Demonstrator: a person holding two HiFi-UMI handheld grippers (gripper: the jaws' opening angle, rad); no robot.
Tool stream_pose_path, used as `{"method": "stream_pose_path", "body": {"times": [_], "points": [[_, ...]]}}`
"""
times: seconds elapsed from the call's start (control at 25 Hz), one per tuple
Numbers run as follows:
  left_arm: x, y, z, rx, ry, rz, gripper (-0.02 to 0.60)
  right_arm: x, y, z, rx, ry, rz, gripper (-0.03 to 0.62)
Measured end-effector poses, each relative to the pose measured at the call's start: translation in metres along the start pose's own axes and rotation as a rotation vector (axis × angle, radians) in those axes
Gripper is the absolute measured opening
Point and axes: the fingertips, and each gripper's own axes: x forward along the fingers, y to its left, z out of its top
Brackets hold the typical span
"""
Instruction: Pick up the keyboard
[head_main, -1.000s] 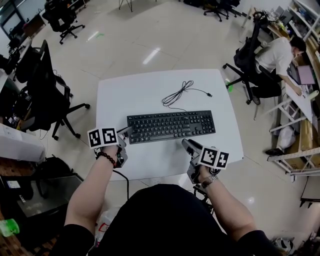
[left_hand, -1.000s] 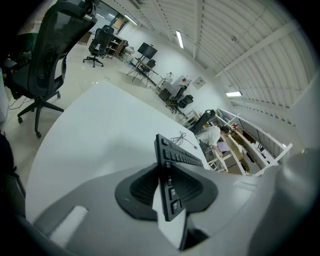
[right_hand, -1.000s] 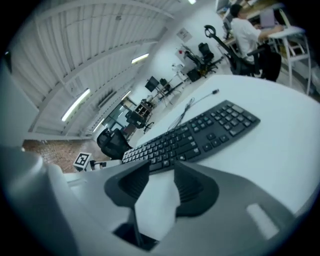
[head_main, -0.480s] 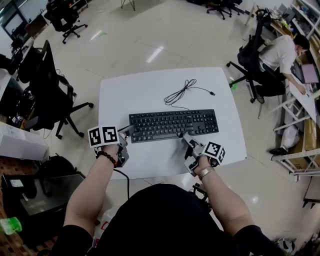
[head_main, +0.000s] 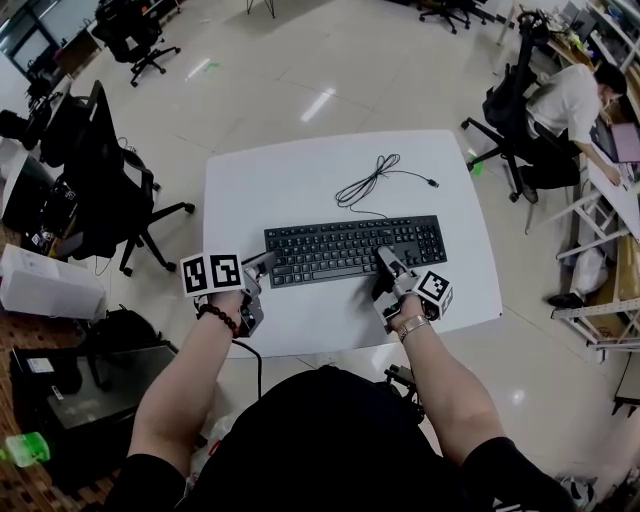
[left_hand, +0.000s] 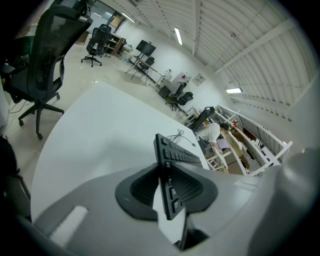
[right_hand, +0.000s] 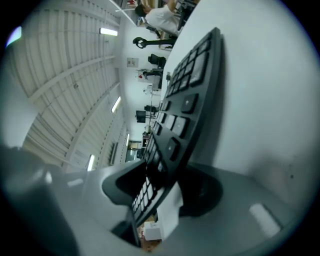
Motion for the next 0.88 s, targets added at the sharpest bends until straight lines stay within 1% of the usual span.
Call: {"method": "stream_pose_path", "body": {"times": [0.04, 0.16, 0.24, 0.4, 0.6, 0.88], "points": [[0.0, 0.0, -0.001, 0.0, -0.001, 0.0, 0.083, 0.001, 0.002, 0.001, -0.009, 0.001, 0.006, 0.167], [0.001, 0.001, -0.003, -0.004, -0.007, -0.001, 0.083, 0.0, 0.006, 0.0, -0.034, -0.001, 0.018, 0.15], [0.001, 0.001, -0.003, -0.017, -0.015, -0.009, 0.086, -0.003, 0.012, 0.002, -0.06, -0.006, 0.022, 0.124], [-0.004, 0.0, 0.0, -0.03, -0.039, -0.028, 0.087, -0.007, 0.03, 0.002, -0.117, -0.004, 0.029, 0.118], [-0.017, -0.006, 0.01, -0.04, -0.098, -0.074, 0.089, -0.014, 0.078, 0.002, -0.227, 0.001, 0.079, 0.11], [-0.047, -0.032, 0.036, -0.047, -0.226, -0.184, 0.089, -0.026, 0.16, 0.002, -0.394, -0.005, 0.152, 0.106]]}}
